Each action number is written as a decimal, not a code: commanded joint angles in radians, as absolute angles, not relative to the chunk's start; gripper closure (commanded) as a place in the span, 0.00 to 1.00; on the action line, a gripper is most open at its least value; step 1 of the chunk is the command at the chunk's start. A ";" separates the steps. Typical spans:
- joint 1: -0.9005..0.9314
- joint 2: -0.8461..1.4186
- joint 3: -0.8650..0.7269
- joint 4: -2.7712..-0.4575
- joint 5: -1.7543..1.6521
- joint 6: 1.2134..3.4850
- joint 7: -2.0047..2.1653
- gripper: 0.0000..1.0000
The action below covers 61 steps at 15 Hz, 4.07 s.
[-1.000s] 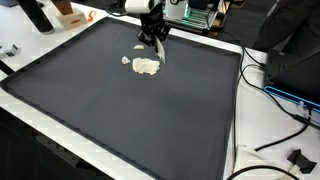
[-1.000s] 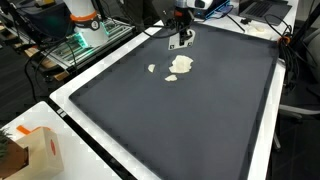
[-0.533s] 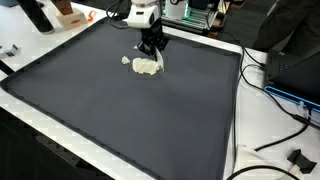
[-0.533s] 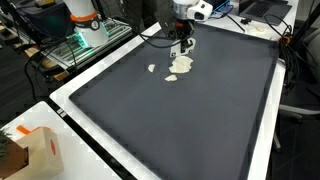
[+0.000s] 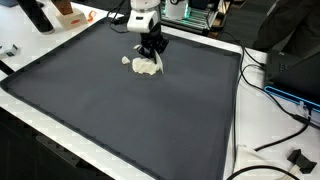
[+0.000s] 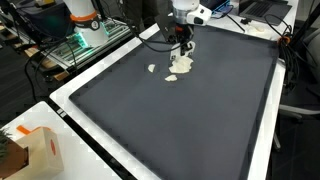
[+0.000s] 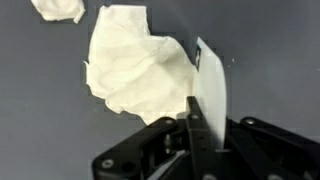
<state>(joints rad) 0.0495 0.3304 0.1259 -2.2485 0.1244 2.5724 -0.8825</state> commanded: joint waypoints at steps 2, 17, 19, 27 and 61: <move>-0.004 0.354 0.158 -2.280 0.120 2.598 -0.917 0.99; -0.076 0.283 0.140 -2.429 0.100 2.646 -0.969 0.99; -0.085 0.268 0.131 -2.450 0.103 2.649 -0.979 0.99; -0.120 0.355 0.185 -2.368 0.212 2.651 -1.244 0.99; -0.134 0.342 0.247 -2.282 0.389 2.537 -0.924 0.99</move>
<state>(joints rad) -0.0766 0.3586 0.2141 -2.2304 0.2986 2.5594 -0.8717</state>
